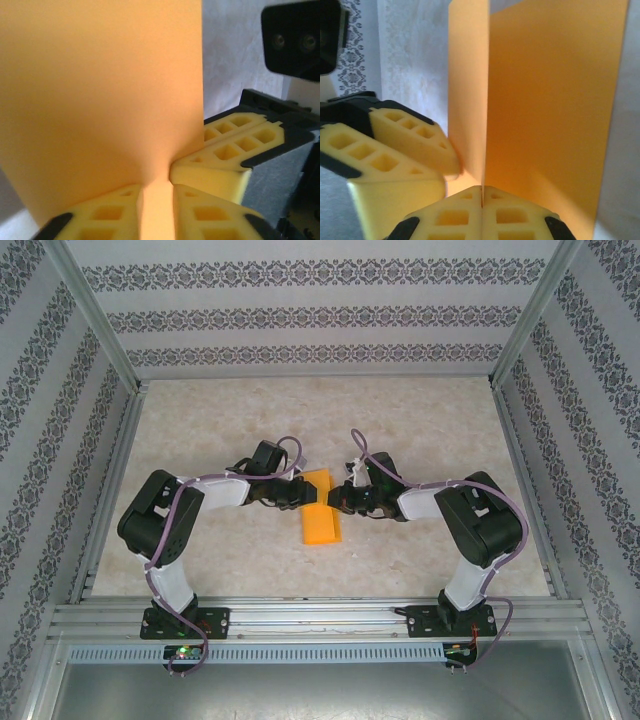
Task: Fold a paper plane with a square sheet of paper (fold left side to right side)
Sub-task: First fold in half a square sheet of paper at the center of the table.
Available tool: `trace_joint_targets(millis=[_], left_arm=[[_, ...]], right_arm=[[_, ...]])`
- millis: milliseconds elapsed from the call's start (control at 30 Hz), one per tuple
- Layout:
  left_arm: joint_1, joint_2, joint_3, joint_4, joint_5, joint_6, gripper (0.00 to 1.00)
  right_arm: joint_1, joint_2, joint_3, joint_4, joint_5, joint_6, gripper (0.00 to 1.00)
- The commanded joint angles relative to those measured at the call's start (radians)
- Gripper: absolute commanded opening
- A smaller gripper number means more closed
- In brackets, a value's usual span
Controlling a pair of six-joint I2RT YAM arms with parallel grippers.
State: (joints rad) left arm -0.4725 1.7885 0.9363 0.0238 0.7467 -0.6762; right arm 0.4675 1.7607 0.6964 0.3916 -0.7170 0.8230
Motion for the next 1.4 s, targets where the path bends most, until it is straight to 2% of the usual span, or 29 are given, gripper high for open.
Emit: trace_joint_targets(millis=[0, 133, 233, 433, 700, 1033, 1200, 1367], left_arm=[[-0.014, -0.096, 0.003, -0.074, -0.065, 0.043, 0.35], [-0.012, -0.167, -0.008, -0.177, -0.161, 0.09, 0.49], [-0.013, -0.189, -0.017, -0.22, -0.204, 0.109, 0.55], [-0.015, -0.125, 0.0, -0.231, -0.181, 0.111, 0.57], [-0.033, -0.037, 0.032, -0.208, -0.155, 0.089, 0.59], [-0.044, 0.034, 0.055, -0.187, -0.175, 0.061, 0.58], [-0.046, 0.062, 0.058, -0.187, -0.197, 0.043, 0.52], [-0.057, 0.09, 0.068, -0.204, -0.218, 0.042, 0.48]], right_arm=[[0.001, -0.026, 0.02, -0.059, 0.059, -0.058, 0.04], [0.003, -0.019, 0.038, -0.108, 0.09, -0.086, 0.03], [0.007, -0.012, 0.047, -0.126, 0.106, -0.097, 0.04], [0.014, 0.005, 0.068, -0.148, 0.114, -0.107, 0.04], [0.017, 0.012, 0.077, -0.16, 0.113, -0.11, 0.06], [0.023, 0.026, 0.081, -0.162, 0.108, -0.11, 0.09], [0.023, 0.012, 0.078, -0.176, 0.119, -0.117, 0.16], [0.016, -0.034, 0.074, -0.227, 0.154, -0.139, 0.3]])
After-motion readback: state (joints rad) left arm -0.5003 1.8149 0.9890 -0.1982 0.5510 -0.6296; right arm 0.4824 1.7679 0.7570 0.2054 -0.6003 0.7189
